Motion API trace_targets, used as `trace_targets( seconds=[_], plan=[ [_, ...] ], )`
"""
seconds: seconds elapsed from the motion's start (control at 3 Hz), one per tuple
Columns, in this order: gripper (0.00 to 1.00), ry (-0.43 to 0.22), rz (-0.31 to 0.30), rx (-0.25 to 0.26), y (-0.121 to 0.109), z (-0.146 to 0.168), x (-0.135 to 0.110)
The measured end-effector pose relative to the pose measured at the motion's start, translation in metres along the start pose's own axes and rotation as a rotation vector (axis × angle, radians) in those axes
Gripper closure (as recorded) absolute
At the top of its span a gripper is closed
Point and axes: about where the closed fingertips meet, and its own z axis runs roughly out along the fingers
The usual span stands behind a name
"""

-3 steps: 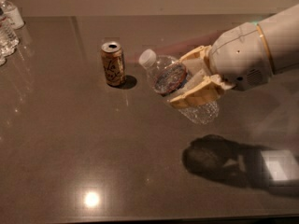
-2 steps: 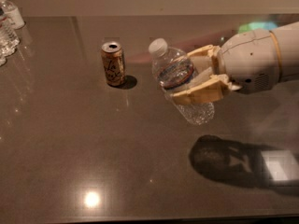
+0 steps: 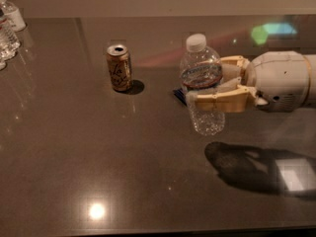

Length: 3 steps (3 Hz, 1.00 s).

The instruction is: Place water bottle upright

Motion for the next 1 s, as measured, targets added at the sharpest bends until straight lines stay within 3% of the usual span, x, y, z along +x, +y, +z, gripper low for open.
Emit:
trace_targets(
  seconds=[0.33,1.0],
  plan=[
    [1.00,-0.092,0.016,0.027,-0.006,-0.010,0.010],
    [1.00,-0.204,0.023,0.062,-0.015,-0.022,0.039]
  ],
)
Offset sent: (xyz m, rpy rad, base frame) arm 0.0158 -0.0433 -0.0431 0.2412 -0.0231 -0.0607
